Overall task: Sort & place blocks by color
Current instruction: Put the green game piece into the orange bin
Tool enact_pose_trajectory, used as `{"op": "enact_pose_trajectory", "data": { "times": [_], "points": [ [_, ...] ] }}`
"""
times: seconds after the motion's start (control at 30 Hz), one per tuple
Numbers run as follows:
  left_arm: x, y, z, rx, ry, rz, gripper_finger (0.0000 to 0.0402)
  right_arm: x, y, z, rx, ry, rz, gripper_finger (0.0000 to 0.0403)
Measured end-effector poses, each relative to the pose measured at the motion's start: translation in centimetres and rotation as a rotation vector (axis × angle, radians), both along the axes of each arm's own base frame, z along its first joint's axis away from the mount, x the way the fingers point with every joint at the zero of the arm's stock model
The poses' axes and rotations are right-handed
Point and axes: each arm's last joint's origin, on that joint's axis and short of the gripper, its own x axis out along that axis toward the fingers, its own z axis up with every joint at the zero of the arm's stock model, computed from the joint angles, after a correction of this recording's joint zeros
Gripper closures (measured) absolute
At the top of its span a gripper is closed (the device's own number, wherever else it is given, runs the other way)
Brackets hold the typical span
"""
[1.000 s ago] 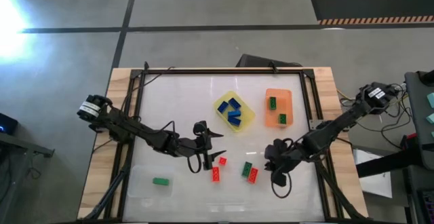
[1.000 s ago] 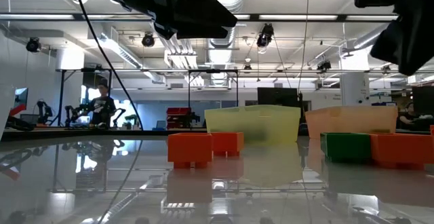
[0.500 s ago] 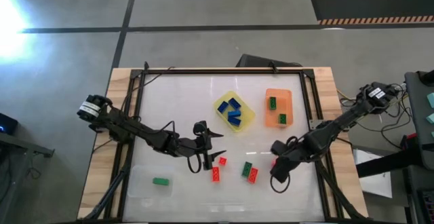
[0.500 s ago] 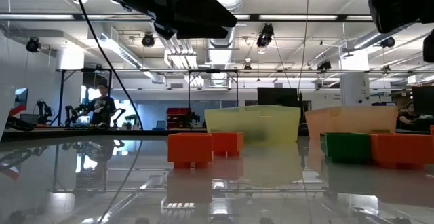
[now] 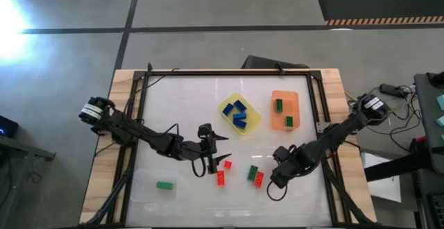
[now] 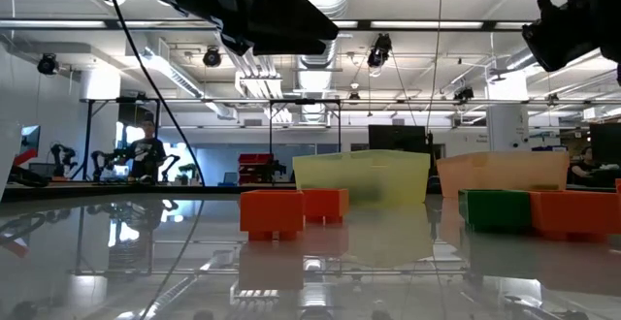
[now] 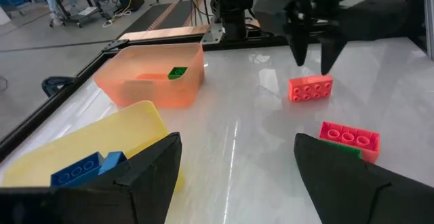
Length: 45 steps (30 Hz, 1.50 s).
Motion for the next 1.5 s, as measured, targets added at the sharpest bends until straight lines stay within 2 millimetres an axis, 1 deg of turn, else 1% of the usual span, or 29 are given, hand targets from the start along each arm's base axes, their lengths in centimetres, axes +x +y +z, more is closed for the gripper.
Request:
{"op": "enact_pose_trajectory", "data": {
  "times": [0.1,0.2,0.3,0.37,0.43,0.53,0.6,0.63,0.7,0.8,0.83,0.9,0.97,1.1,1.3,1.5],
  "points": [
    [0.0,0.0,0.0,0.008,0.002,-0.002,0.0132,0.5,0.3,-0.1,-0.048,0.072,0.015,0.0202],
    [0.0,0.0,0.1,0.012,0.0,-0.004,0.0132,0.5,0.4,0.0,-0.116,0.176,0.06,0.0202],
    [-0.4,-0.2,0.9,0.024,-0.017,-0.018,0.0132,0.0,0.2,1.1,-0.189,0.284,0.136,0.0202],
    [-1.1,-0.8,2.0,0.024,-0.008,-0.05,0.0132,-0.3,0.1,2.2,-0.228,0.295,0.189,0.0202],
    [-1.9,-1.5,3.4,0.011,0.029,-0.099,0.0132,-0.5,-0.2,3.6,-0.271,0.239,0.241,0.0202],
    [-3.3,-2.5,5.0,-0.038,0.144,-0.115,0.0132,-1.1,-0.8,5.9,-0.314,0.085,0.281,0.0202],
    [-4.3,-2.9,5.7,-0.094,0.269,-0.134,0.0132,-1.5,-1.5,7.2,-0.369,-0.04,0.27,0.0202],
    [-5.0,-3.1,5.7,-0.137,0.377,-0.16,0.0132,-1.8,-1.9,7.7,-0.392,-0.108,0.263,0.0202],
    [-6.5,-3.4,5.4,-0.26,0.628,-0.202,0.0132,-2.2,-2.4,8.6,-0.423,-0.234,0.262,0.0202],
    [-8.8,-4.6,3.8,-0.413,0.968,-0.205,0.0143,-2.4,-2.8,9.4,-0.448,-0.392,0.28,0.0202],
    [-9.4,-5.0,3.4,-0.446,1.051,-0.189,0.0149,-2.4,-2.9,9.5,-0.451,-0.436,0.288,0.0202],
    [-10.3,-5.8,2.9,-0.501,1.142,-0.168,0.0162,-2.3,-2.9,9.7,-0.458,-0.509,0.308,0.0202],
    [-11.0,-6.4,2.5,-0.531,1.182,-0.149,0.0172,-2.2,-3.0,9.8,-0.468,-0.543,0.326,0.0202],
    [-11.6,-7.2,2.3,-0.546,1.193,-0.139,0.0185,-1.9,-3.1,9.8,-0.478,-0.552,0.329,0.0202],
    [-12.3,-7.8,1.9,-0.543,1.206,-0.139,0.0188,-1.5,-2.9,9.3,-0.477,-0.53,0.336,0.0202],
    [-12.6,-7.9,-0.1,-0.537,1.193,-0.119,0.0188,-1.0,-2.5,8.6,-0.484,-0.498,0.349,0.0202]
  ]
}}
